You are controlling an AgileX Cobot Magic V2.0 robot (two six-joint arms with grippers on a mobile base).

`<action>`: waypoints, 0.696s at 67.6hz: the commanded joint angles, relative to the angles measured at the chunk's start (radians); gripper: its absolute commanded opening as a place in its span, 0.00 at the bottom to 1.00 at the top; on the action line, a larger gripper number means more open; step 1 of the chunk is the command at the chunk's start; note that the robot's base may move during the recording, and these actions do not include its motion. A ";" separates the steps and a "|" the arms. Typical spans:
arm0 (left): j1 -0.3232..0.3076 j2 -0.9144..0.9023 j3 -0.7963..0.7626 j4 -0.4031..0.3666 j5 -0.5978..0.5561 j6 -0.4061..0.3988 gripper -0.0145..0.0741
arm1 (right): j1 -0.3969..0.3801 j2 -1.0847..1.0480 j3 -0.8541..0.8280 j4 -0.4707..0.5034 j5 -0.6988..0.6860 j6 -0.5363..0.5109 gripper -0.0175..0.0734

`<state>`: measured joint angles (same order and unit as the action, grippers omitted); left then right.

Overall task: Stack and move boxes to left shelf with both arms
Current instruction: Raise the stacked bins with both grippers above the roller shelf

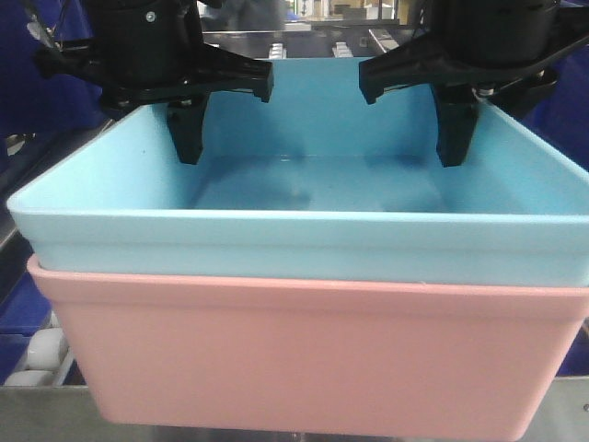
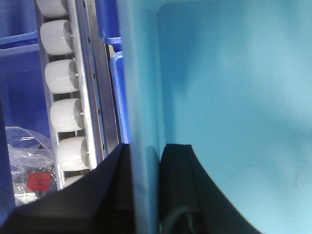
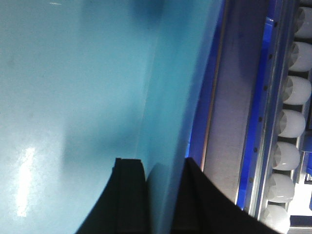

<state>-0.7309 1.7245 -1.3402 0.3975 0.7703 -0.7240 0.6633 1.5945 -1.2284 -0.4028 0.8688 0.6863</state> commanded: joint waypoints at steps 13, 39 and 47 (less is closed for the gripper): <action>-0.038 -0.048 -0.045 -0.045 -0.224 -0.001 0.16 | 0.029 -0.042 -0.049 0.051 -0.210 -0.025 0.25; -0.038 -0.050 -0.142 -0.037 -0.157 0.006 0.16 | 0.029 -0.042 -0.162 0.050 -0.149 -0.091 0.25; -0.038 -0.050 -0.181 -0.020 -0.155 0.006 0.16 | 0.029 -0.042 -0.208 0.022 -0.151 -0.091 0.25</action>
<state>-0.7309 1.7318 -1.4421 0.4042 0.8307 -0.7240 0.6633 1.5963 -1.3556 -0.4238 0.9600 0.6301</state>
